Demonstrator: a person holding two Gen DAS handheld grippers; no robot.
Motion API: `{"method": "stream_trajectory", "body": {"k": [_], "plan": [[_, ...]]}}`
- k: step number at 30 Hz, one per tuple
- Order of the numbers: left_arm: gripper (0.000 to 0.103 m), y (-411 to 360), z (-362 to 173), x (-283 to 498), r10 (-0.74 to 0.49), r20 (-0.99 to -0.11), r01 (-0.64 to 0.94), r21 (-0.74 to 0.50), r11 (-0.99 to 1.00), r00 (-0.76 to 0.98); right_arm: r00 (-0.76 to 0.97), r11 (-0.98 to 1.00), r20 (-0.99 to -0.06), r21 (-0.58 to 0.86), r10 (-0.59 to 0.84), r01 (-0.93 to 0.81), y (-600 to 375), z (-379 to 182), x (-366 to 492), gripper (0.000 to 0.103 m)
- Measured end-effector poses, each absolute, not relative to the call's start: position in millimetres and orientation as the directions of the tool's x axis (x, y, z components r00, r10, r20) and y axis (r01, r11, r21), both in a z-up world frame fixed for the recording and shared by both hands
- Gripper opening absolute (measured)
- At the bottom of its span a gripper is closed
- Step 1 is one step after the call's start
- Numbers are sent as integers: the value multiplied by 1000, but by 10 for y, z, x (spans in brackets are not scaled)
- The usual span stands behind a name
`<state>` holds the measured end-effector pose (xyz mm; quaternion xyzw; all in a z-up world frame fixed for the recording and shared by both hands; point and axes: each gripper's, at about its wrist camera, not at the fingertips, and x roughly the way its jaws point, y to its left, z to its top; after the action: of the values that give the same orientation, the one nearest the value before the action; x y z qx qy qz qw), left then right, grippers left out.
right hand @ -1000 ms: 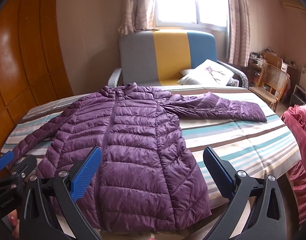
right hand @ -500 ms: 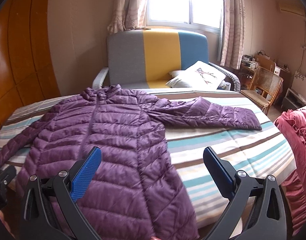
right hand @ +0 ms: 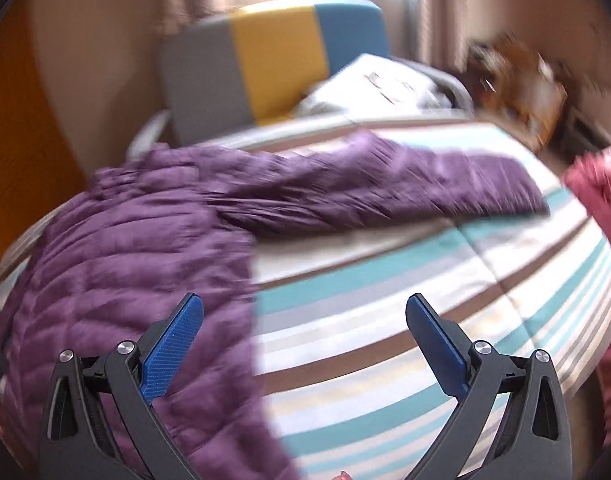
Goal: Fold large clothes
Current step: 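Move the right gripper to the outstretched jacket sleeve cuff and grasp it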
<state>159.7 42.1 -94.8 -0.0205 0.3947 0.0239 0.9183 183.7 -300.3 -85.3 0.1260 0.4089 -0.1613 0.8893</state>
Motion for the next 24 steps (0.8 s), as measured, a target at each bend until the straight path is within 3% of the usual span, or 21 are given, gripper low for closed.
{"method": "stream_trajectory", "body": {"k": [6, 17, 24], "plan": [[101, 510, -1059, 1946, 110, -720, -116, 42, 992, 686, 522, 859, -792, -5, -316, 513, -3527, -1061, 2040, 100], [101, 623, -1226, 2431, 168, -726, -172, 69, 983, 666, 470, 687, -797, 99, -379, 720, -4609, -1213, 2259, 100], [101, 700, -1331, 2565, 184, -739, -191, 76, 979, 649, 434, 583, -805, 139, -404, 801, -5081, -1344, 2342, 92]]}}
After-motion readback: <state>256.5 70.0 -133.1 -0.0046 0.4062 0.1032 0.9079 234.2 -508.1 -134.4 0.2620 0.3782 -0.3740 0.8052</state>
